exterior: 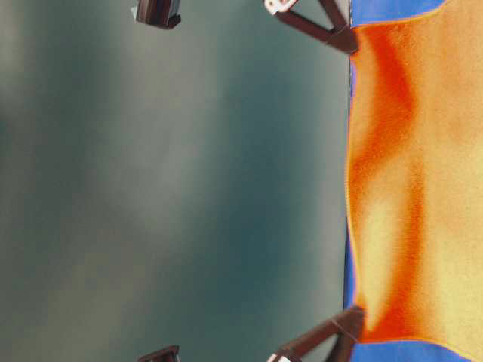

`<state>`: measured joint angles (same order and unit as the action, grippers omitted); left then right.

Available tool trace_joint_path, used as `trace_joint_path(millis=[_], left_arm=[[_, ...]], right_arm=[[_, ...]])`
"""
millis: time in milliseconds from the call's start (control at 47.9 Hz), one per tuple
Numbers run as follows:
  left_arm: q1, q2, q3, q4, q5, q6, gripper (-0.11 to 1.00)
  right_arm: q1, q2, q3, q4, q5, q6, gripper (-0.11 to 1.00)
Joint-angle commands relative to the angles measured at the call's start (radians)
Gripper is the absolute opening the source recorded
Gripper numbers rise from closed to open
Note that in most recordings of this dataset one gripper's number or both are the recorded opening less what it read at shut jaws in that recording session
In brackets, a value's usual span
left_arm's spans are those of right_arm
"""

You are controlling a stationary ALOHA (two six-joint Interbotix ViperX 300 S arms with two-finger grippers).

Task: Fold the orange towel.
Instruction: 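Pull the far edge toward the near edge with both grippers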

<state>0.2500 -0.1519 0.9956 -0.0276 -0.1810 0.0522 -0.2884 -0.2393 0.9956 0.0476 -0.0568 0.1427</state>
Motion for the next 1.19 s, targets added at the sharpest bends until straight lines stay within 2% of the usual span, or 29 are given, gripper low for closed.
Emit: trace_joint_path(millis=[0, 292, 459, 710, 939, 1169], left_arm=[[-0.063, -0.02, -0.003, 0.0, 0.008, -0.008, 0.01], [-0.276, -0.017, 0.012, -0.002, 0.029, -0.118, 0.01], [-0.362, 0.002, 0.002, -0.002, 0.025, -0.183, 0.01], [-0.402, 0.075, -0.04, 0.0, 0.021, -0.202, 0.01], [-0.419, 0.112, -0.067, -0.002, 0.021, -0.207, 0.01], [-0.433, 0.11, -0.064, -0.002, 0.021, -0.268, 0.01]], right_arm=[[0.069, -0.029, 0.006, 0.006, 0.003, 0.026, 0.01], [0.287, -0.04, 0.028, 0.006, 0.048, 0.15, 0.01], [0.371, -0.037, 0.031, 0.006, 0.049, 0.195, 0.01], [0.399, -0.006, 0.031, 0.008, 0.048, 0.204, 0.01], [0.422, 0.021, 0.026, 0.035, 0.044, 0.206, 0.01], [0.448, 0.023, 0.029, 0.06, 0.012, 0.206, 0.01]])
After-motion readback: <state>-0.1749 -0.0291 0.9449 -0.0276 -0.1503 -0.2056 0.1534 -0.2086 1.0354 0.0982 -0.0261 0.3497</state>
